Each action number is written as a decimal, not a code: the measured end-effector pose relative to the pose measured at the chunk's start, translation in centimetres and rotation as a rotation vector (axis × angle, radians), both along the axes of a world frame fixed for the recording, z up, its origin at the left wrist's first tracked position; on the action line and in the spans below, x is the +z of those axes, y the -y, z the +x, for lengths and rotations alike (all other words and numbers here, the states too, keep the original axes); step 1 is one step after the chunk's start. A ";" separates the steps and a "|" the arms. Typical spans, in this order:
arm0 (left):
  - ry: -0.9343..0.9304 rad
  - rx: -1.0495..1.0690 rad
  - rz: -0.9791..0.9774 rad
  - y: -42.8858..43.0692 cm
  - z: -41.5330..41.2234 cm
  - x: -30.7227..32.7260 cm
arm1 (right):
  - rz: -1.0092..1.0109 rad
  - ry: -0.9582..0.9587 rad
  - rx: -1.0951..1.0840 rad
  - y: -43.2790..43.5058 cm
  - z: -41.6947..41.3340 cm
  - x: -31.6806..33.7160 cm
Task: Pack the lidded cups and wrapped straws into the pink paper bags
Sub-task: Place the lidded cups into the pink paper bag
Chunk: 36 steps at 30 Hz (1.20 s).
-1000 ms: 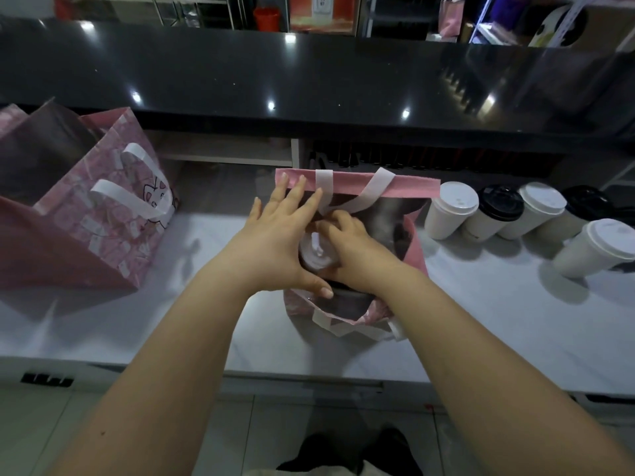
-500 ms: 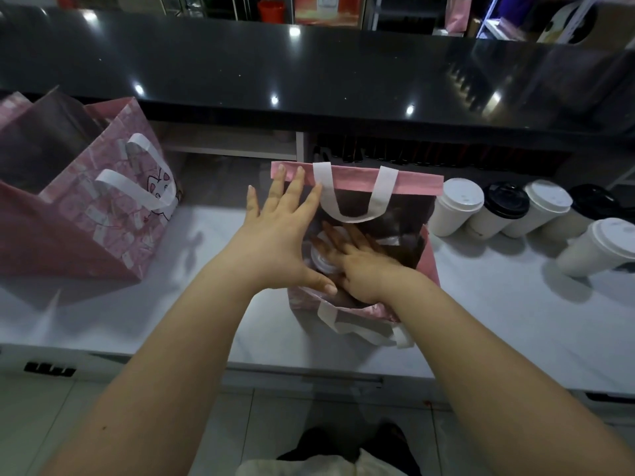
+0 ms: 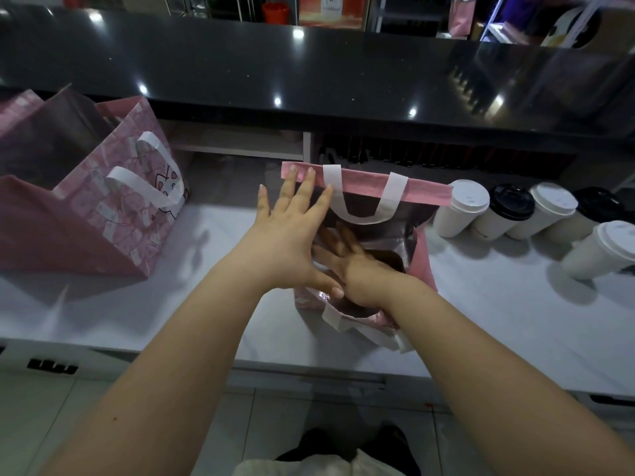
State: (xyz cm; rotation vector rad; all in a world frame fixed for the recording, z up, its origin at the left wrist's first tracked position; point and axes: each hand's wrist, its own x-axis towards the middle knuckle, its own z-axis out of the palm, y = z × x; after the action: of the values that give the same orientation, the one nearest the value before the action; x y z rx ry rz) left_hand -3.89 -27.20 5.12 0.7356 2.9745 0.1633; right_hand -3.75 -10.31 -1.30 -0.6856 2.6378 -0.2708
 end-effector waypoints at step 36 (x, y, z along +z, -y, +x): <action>-0.042 -0.272 0.195 -39.3 1.0 1.2 | -0.182 -0.488 -0.879 -35.6 11.3 8.7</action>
State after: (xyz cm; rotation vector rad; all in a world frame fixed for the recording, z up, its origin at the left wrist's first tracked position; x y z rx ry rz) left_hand -2.91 12.14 6.28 1.1687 2.8848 0.4288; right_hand 7.58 25.32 7.39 0.4828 3.2587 -0.6534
